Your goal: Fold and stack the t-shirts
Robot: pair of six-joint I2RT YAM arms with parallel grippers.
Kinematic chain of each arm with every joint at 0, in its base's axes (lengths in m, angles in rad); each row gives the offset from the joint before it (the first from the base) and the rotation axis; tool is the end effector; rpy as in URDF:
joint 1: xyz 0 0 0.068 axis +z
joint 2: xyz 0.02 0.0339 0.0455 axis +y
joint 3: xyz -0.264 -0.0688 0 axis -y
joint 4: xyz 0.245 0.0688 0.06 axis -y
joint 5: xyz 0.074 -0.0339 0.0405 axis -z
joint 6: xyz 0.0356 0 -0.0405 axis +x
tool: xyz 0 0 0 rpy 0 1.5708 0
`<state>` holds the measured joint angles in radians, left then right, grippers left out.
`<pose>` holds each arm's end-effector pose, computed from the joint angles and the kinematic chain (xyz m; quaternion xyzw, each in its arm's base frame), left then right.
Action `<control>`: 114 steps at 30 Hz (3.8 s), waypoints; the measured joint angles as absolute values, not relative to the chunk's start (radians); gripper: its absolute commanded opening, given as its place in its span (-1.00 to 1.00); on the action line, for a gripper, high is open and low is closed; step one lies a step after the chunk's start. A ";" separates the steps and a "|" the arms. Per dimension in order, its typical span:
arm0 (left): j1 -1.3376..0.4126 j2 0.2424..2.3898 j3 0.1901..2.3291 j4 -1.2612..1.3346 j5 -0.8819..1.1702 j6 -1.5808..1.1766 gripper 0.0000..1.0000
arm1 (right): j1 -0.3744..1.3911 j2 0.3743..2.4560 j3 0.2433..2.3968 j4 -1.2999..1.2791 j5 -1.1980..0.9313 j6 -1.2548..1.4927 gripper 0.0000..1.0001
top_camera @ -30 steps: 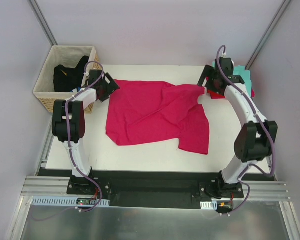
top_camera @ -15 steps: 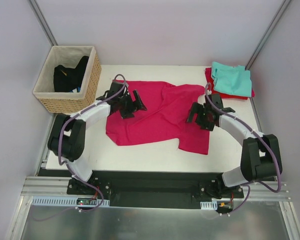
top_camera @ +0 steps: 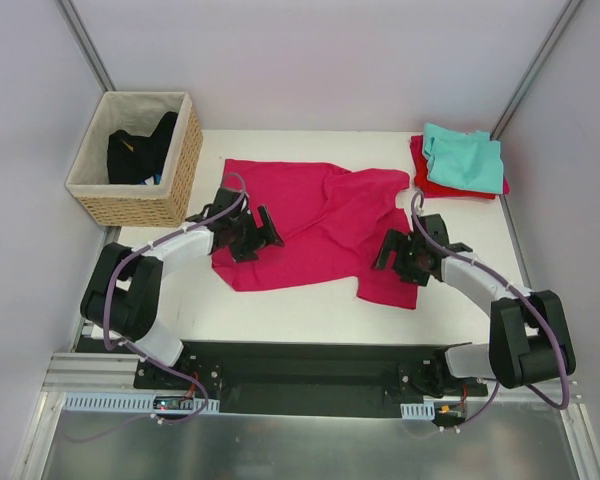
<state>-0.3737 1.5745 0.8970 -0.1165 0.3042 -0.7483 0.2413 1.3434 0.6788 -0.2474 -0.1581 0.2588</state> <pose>0.2988 -0.1286 0.1937 -0.1140 0.9095 -0.3179 0.2423 0.2484 0.0669 0.1805 -0.0173 0.9435 0.1522 0.2939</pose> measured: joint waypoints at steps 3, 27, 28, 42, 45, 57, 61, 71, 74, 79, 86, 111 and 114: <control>-0.375 1.564 0.859 -0.113 0.280 -0.749 0.73 | 0.241 1.316 0.633 -0.234 -0.144 0.271 0.93; -0.381 1.063 0.500 -0.207 0.148 -0.798 0.74 | 0.410 0.455 0.471 -0.802 0.093 0.500 0.93; -0.381 1.049 0.501 -0.213 0.147 -0.798 0.74 | 0.414 0.444 0.478 -0.814 0.097 0.497 0.93; -0.381 0.961 0.594 -0.257 0.147 -0.800 0.77 | 0.422 0.963 0.675 -0.482 0.115 0.360 0.93; -0.381 0.961 0.595 -0.268 0.147 -0.799 0.77 | 0.422 1.065 0.675 -0.407 0.113 0.353 0.93; -0.381 0.977 0.595 -0.278 0.144 -0.792 0.78 | 0.422 1.261 0.604 -0.203 0.092 0.343 0.93; -0.381 0.997 0.595 -0.282 0.144 -0.792 0.77 | 0.429 1.250 0.551 -0.152 0.096 0.348 0.93; -0.381 0.999 0.585 -0.286 0.144 -0.794 0.77 | 0.663 1.105 0.474 -0.274 0.253 0.464 0.93; -0.381 0.981 0.565 -0.288 0.144 -0.795 0.76 | 0.780 1.042 0.451 -0.334 0.275 0.535 0.93; -0.381 0.941 0.537 -0.291 0.144 -0.797 0.76 | 0.982 0.979 0.445 -0.505 0.353 0.695 0.93; -0.381 0.870 0.506 -0.303 0.144 -0.797 0.76 | 1.145 0.870 0.448 -0.733 0.469 0.879 0.93; -0.381 1.086 0.786 -0.383 0.065 -0.720 0.82 | 0.663 1.121 0.875 -0.658 0.525 0.457 0.93; -0.381 1.060 0.724 -0.413 0.047 -0.724 0.81 | 0.665 1.092 0.806 -0.653 0.474 0.464 0.93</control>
